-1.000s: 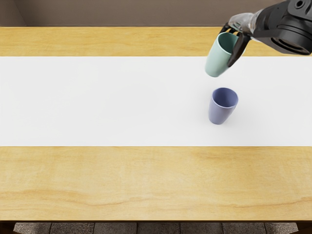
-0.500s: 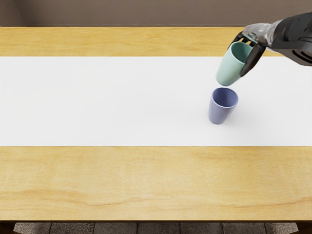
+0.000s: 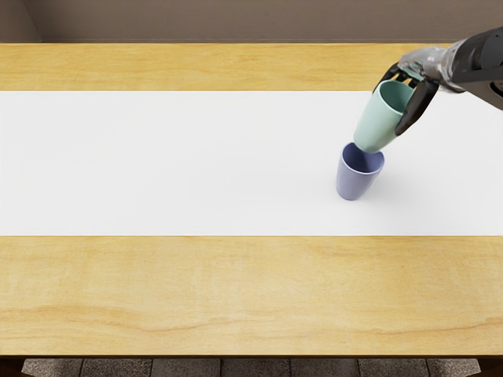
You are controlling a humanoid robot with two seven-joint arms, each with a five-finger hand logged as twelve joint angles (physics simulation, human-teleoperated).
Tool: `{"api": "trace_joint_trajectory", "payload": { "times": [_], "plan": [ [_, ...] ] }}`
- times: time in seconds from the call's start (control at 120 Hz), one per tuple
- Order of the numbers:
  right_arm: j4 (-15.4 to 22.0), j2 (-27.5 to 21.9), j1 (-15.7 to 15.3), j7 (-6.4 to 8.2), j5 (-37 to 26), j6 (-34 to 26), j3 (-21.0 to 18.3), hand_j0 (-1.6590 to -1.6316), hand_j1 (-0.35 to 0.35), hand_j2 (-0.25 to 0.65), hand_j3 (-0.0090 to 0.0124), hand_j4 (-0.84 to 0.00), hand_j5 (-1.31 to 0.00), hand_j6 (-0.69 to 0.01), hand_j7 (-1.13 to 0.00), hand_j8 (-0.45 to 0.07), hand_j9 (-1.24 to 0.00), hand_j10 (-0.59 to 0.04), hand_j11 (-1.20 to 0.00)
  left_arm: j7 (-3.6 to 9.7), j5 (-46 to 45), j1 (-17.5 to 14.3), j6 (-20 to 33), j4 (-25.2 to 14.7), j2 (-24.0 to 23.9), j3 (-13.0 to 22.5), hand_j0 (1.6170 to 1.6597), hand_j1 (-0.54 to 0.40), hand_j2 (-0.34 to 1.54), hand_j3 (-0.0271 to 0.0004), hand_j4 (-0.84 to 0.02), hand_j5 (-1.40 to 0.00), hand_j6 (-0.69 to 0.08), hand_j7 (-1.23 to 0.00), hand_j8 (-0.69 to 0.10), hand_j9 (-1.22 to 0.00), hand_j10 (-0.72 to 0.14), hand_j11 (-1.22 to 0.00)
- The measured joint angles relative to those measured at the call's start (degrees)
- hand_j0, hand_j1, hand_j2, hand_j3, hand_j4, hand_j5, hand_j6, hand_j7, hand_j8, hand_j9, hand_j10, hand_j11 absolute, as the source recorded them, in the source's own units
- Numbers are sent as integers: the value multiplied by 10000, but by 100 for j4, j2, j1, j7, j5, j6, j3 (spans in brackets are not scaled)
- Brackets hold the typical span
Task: Pick up cup and place in cup with right hand
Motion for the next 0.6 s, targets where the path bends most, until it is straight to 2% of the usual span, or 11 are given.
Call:
{"api": "trace_joint_trajectory", "payload": {
  "times": [0.283, 0.6],
  "plan": [
    [-155, 51, 42, 0, 218, 260, -46, -16542, 1701, -232, 2, -2744, -7090, -1532, -6654, -1695, -6871, -3911, -6831, 0, 0, 0, 0, 0, 0, -2, 16581, 3491, 2, 0, -3, -1, -4, -1, -3, 0, -2, 0],
    [-150, 87, 37, 0, 256, 320, -86, -16542, 1680, -298, 2, -2767, -7051, -1548, -6632, -1718, -6838, -3932, -6798, 0, 0, 62, 0, 0, 0, -14, 16581, 3490, 1, 0, -1, 0, -1, 0, -1, 0, -1, 0]
  ]
}}
